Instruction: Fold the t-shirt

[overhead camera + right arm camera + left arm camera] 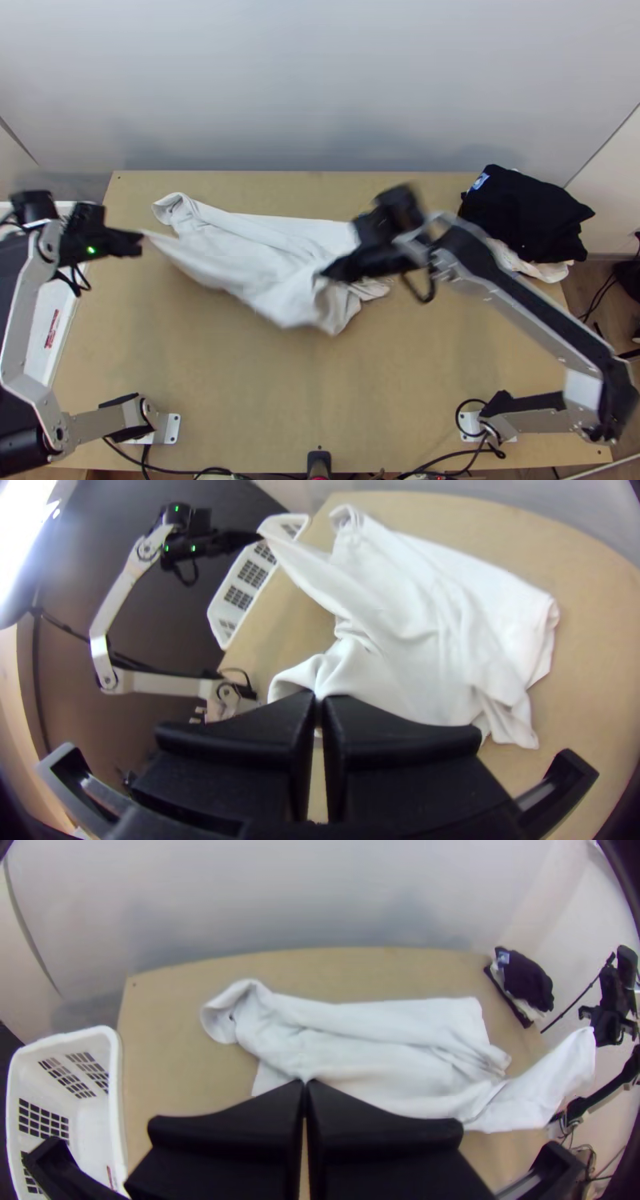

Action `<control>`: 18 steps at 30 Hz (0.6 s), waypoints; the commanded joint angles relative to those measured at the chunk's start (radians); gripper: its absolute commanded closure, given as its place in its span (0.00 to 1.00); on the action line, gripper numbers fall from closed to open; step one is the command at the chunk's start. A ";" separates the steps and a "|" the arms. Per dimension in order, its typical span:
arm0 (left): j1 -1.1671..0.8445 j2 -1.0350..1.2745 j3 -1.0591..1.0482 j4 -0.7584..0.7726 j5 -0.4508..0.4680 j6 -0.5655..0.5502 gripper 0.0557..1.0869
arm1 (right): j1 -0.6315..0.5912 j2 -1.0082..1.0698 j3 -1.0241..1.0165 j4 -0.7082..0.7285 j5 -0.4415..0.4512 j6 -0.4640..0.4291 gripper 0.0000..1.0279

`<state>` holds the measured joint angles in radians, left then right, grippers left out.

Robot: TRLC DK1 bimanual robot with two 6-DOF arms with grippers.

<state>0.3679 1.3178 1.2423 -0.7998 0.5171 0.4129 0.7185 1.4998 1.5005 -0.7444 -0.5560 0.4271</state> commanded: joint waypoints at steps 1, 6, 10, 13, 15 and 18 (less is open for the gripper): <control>-0.014 -0.049 0.240 0.001 0.008 -0.197 0.96 | -0.203 -0.070 0.208 0.031 0.016 0.050 0.97; -0.023 -0.071 0.422 0.024 0.012 -0.376 0.96 | -0.314 -0.067 0.389 0.083 0.030 0.147 0.97; -0.026 -0.106 0.539 0.071 0.011 -0.517 0.96 | -0.392 -0.072 0.527 0.094 0.042 0.196 0.97; -0.021 -0.127 0.611 0.102 -0.005 -0.588 0.96 | -0.438 -0.069 0.649 0.094 0.044 0.248 0.97; -0.020 -0.146 0.652 0.128 -0.026 -0.646 0.96 | -0.472 -0.064 0.734 0.094 0.048 0.283 0.97; -0.011 -0.200 0.672 0.195 -0.028 -0.724 0.96 | -0.544 -0.072 0.799 0.119 0.053 0.352 0.97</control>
<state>0.3477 1.1957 1.7981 -0.7025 0.5117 -0.1425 0.3088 1.4342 2.0979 -0.6579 -0.5163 0.6632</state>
